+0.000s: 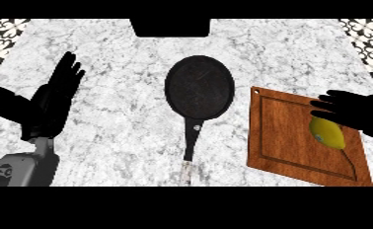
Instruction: Pick the lemon from the cutting board and place it in the pan
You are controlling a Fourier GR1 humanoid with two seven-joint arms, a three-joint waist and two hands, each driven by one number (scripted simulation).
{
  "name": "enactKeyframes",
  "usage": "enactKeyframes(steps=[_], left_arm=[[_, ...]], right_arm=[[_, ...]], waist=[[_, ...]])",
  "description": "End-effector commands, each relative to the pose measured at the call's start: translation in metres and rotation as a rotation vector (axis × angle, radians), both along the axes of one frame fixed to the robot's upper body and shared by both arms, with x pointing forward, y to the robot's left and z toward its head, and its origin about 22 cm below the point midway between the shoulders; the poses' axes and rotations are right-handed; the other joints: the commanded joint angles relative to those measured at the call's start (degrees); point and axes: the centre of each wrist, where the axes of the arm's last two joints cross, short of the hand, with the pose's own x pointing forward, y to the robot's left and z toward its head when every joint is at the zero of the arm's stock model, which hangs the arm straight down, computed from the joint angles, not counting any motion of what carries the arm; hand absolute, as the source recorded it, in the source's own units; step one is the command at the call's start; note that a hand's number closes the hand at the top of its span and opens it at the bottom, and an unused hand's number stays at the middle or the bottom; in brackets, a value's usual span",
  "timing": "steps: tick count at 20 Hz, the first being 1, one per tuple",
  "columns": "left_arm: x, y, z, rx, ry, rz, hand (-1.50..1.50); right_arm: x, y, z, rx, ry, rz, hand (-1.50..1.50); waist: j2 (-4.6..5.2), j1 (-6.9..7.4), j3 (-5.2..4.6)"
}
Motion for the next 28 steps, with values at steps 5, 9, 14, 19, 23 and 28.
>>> enactKeyframes(steps=[5,9,14,19,23,28], left_arm=[[-0.018,-0.002,-0.008,0.011,-0.006,-0.002,0.0],[-0.01,-0.013,0.008,0.01,-0.012,0.005,0.0],[-0.015,0.005,0.009,-0.001,-0.002,-0.01,0.0],[0.001,0.017,-0.011,-0.003,-0.012,0.012,0.0],[0.003,0.004,-0.009,0.001,-0.002,-0.02,0.0],[0.001,0.0,-0.021,0.017,0.017,-0.003,0.0]], right_arm=[[0.025,0.006,-0.028,-0.015,0.021,-0.021,-1.5],[0.015,0.019,-0.052,-0.045,0.039,-0.018,-1.5],[0.037,0.009,-0.065,-0.038,0.049,0.002,-1.5],[0.037,0.009,-0.065,0.009,0.069,-0.009,-1.5],[0.041,0.031,-0.081,0.005,0.09,-0.012,-1.5],[0.041,0.014,-0.099,0.018,0.105,0.054,1.5]], waist=[[0.12,0.74,0.01],[0.03,0.23,0.01],[0.1,0.65,0.02],[0.08,0.18,0.0],[0.05,0.14,0.0],[0.1,0.19,0.01]])
